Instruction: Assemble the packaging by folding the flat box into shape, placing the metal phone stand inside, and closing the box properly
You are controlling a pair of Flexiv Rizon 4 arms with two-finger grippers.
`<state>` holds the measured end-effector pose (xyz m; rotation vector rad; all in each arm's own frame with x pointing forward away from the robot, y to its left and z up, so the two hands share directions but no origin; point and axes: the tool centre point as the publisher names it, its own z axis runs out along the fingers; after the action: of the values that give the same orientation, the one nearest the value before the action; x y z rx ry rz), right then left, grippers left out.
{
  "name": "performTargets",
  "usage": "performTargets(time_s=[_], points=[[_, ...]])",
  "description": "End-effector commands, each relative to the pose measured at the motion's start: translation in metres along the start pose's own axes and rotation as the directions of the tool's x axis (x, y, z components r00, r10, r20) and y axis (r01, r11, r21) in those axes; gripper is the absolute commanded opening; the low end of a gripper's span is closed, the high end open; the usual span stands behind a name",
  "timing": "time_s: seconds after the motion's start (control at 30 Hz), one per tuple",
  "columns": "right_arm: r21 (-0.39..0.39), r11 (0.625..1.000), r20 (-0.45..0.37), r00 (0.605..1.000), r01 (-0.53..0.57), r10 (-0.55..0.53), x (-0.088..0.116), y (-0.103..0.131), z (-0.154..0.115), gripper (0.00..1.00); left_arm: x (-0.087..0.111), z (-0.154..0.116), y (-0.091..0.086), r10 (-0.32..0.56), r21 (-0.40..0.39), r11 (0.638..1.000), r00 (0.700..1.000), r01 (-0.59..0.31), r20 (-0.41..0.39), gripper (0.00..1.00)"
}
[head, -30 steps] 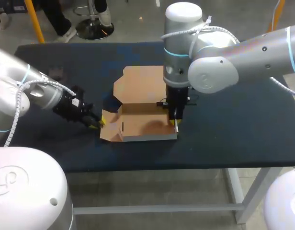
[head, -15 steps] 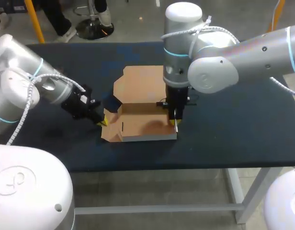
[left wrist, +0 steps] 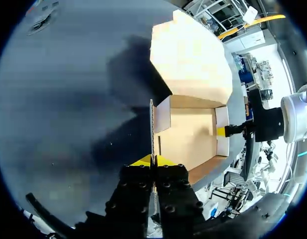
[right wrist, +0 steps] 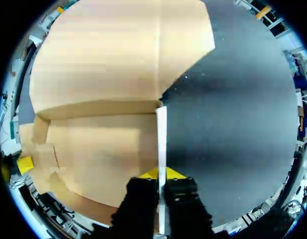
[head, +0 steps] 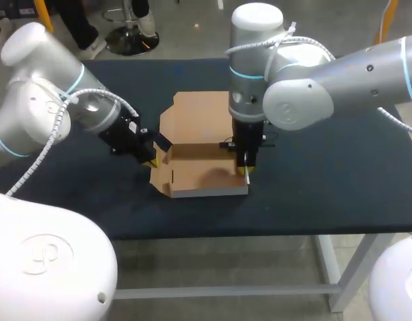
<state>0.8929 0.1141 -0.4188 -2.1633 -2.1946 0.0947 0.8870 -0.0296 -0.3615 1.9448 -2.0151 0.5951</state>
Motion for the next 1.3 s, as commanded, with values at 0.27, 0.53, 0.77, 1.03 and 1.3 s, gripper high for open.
performTargets(time_s=[0.27,0.53,0.77,1.03,1.3], points=[[0.001,1.0,0.0,1.0,0.001,-0.001,0.002,0.0,0.0,0.0,0.027,0.001,0.0,0.034,0.0,0.999,0.989,-0.035,0.147,0.0],[0.001,1.0,0.0,1.0,0.001,-0.001,0.002,0.0,0.0,0.0,0.027,-0.003,0.002,0.037,0.007,0.999,0.989,-0.038,0.142,0.05],[0.001,1.0,0.0,1.0,0.001,-0.001,0.002,0.0,0.0,0.0,0.001,-0.026,0.006,-0.006,0.057,0.998,0.999,0.003,0.053,0.41],[0.001,1.0,0.0,1.0,0.001,-0.001,0.002,0.0,0.0,0.0,-0.032,-0.049,0.011,-0.006,0.079,0.997,0.998,0.011,-0.06,0.49],[0.001,1.0,0.0,1.0,0.001,-0.001,0.002,0.0,0.0,0.0,-0.056,-0.048,0.011,0.003,0.074,0.997,0.993,0.006,-0.116,0.45]])
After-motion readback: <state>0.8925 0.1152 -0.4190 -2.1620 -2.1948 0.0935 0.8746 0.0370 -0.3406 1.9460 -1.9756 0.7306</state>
